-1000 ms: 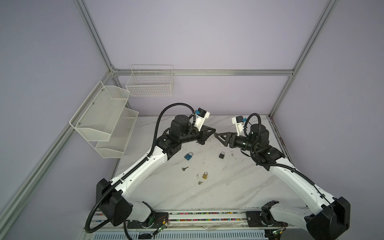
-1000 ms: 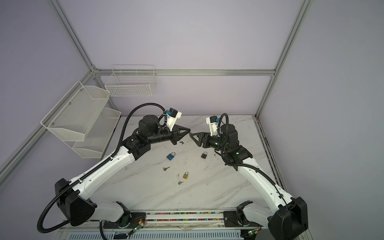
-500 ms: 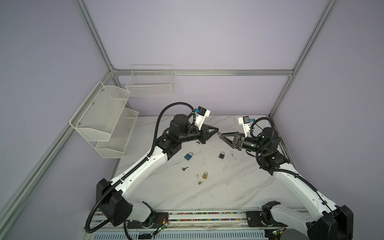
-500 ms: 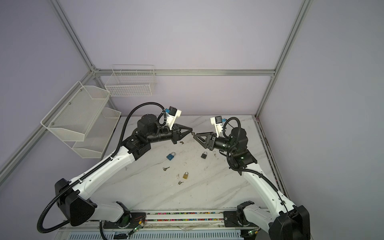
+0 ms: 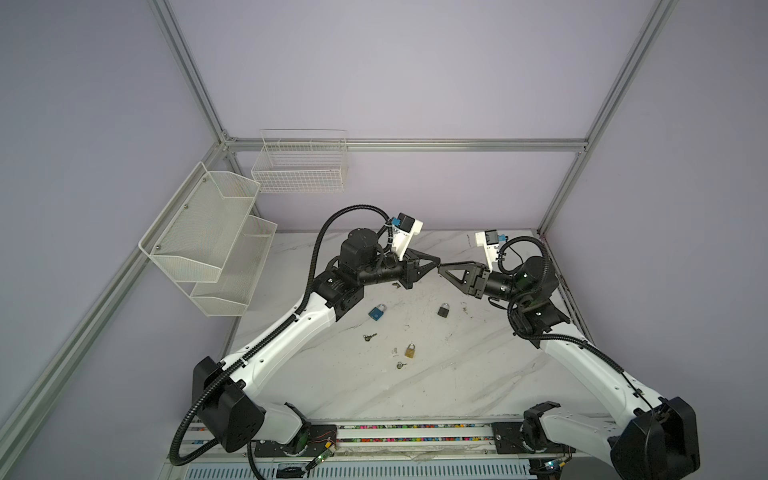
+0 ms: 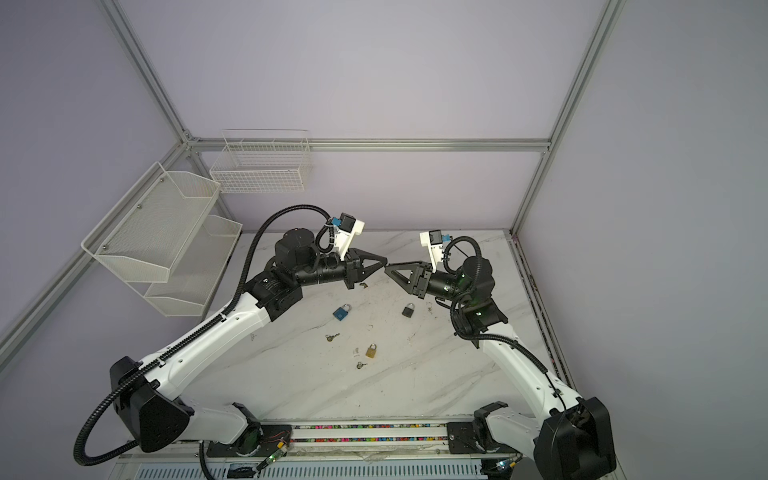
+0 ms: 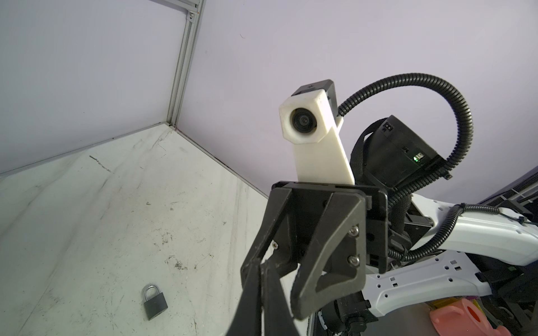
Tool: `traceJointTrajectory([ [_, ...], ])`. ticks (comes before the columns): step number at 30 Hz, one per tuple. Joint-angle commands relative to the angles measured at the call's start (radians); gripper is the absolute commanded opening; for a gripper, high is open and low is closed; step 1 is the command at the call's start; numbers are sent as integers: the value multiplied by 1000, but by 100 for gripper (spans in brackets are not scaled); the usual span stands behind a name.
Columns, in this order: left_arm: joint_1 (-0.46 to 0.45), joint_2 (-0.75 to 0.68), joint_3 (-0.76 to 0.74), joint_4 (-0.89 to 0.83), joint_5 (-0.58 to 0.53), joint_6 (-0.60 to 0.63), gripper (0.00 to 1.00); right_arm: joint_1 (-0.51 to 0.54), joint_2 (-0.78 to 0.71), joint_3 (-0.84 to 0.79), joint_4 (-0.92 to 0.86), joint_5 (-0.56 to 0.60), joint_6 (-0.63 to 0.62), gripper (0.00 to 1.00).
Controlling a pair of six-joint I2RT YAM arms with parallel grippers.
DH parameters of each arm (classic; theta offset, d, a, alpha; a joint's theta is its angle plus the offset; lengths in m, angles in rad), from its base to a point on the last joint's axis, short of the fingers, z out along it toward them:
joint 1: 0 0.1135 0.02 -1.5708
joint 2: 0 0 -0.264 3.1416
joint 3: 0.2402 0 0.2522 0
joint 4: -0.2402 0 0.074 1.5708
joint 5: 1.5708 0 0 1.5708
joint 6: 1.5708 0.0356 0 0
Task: Unlock with the key
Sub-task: 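Close the right gripper on the silver key blade hanging from the left gripper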
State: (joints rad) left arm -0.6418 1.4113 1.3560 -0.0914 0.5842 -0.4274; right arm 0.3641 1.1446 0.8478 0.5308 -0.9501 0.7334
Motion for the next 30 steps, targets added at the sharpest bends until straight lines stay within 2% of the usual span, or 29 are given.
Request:
traceJointTrajectory([
  [1,-2,-26,68,43,12,-5,0,-5,-10,-14,57,-26,14,34],
  [6,-2,-25,72,41,23,-4,0,-6,-9,-13,57,-23,9,30],
  [24,-2,-30,79,10,-9,30,0,-10,-10,-16,54,3,6,5],
  [26,-2,-28,83,6,-10,32,0,-11,-14,-17,51,6,5,0],
  [30,-2,-27,85,11,-15,32,0,-11,-19,-19,51,14,7,0],
])
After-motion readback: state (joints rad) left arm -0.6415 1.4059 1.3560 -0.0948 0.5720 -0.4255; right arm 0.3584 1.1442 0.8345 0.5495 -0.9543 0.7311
